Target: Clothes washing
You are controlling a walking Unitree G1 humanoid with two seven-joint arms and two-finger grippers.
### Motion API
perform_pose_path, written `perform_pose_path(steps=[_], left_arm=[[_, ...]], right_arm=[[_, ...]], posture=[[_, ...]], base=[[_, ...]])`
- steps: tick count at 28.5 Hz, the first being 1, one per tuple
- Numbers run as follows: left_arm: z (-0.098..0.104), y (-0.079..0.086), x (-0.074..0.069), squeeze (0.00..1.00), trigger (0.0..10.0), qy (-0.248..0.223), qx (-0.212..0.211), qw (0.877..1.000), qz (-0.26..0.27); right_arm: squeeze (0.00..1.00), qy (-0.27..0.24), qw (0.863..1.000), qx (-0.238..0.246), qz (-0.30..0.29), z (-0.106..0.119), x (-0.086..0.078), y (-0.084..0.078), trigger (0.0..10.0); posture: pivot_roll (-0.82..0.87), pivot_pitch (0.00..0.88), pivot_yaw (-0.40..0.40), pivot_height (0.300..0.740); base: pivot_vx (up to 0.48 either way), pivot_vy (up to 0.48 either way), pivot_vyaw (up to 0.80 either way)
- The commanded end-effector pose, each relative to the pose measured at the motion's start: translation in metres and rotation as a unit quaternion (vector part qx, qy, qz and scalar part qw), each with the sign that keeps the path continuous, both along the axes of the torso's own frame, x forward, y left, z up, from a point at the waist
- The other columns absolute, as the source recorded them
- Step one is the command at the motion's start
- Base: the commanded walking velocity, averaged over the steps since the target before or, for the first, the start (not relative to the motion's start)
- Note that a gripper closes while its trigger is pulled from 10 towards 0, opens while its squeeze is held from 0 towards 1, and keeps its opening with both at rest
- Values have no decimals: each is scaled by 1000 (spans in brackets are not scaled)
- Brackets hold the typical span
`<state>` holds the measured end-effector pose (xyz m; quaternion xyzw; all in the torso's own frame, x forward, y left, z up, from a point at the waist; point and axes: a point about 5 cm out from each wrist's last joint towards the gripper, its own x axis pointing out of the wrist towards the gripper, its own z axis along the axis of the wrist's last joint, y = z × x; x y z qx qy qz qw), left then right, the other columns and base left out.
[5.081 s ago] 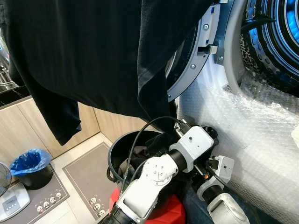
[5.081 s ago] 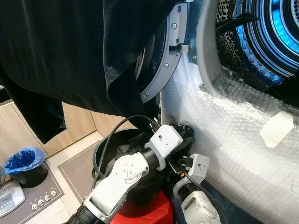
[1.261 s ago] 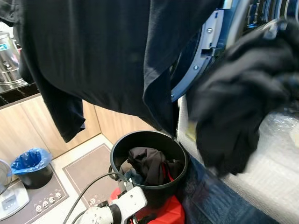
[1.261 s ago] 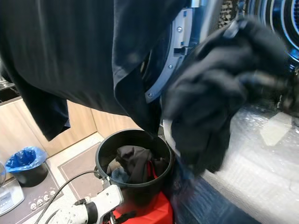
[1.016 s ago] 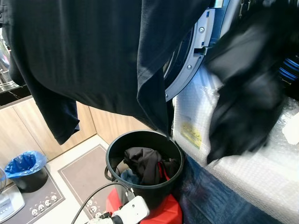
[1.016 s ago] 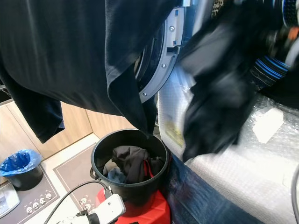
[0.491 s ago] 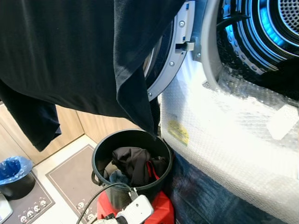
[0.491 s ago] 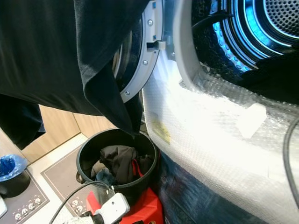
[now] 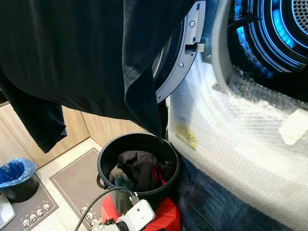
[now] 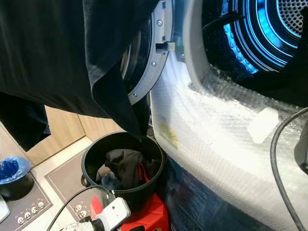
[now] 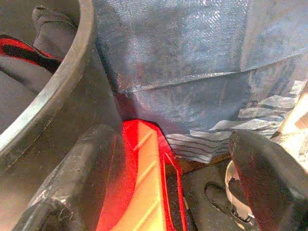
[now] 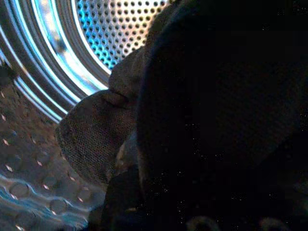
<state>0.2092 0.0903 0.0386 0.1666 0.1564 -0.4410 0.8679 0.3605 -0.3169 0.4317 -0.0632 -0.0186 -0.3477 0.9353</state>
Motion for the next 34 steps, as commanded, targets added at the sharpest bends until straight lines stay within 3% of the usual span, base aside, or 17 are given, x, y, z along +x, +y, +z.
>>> perform_pose_path(steps=[1,4,12,14,21,27,34], left_arm=[[3,2,0,0,10000,-5,8,1000,-1],[4,2,1,0,10000,-8,10,1000,-3],[5,6,4,0,10000,-10,15,1000,-6],[7,5,7,0,10000,-13,15,1000,-8],[8,4,10,0,10000,-16,14,1000,-10],[10,4,15,0,10000,-21,15,1000,-14],[9,6,16,0,10000,-23,18,999,-14]], right_arm=[[1000,7,1000,-7,-2,2,-3,-2,10000],[1000,36,999,6,-4,-6,-4,-6,10000],[1000,100,994,-27,36,-21,-4,-6,10000],[1000,122,988,-50,86,-24,-4,3,10000],[1000,144,975,-80,150,-28,-11,17,10000],[1000,152,968,-88,181,-30,-26,19,10000],[1000,138,973,-56,175,-33,-50,12,10000]], posture=[[-172,0,-22,740],[-167,0,-20,740],[-173,0,-6,740],[-173,0,-4,740],[-179,0,2,740],[-187,0,10,740],[-194,0,19,740]], base=[[0,0,0],[0,0,0],[0,0,0],[0,0,0],[0,0,0],[0,0,0],[0,0,0]])
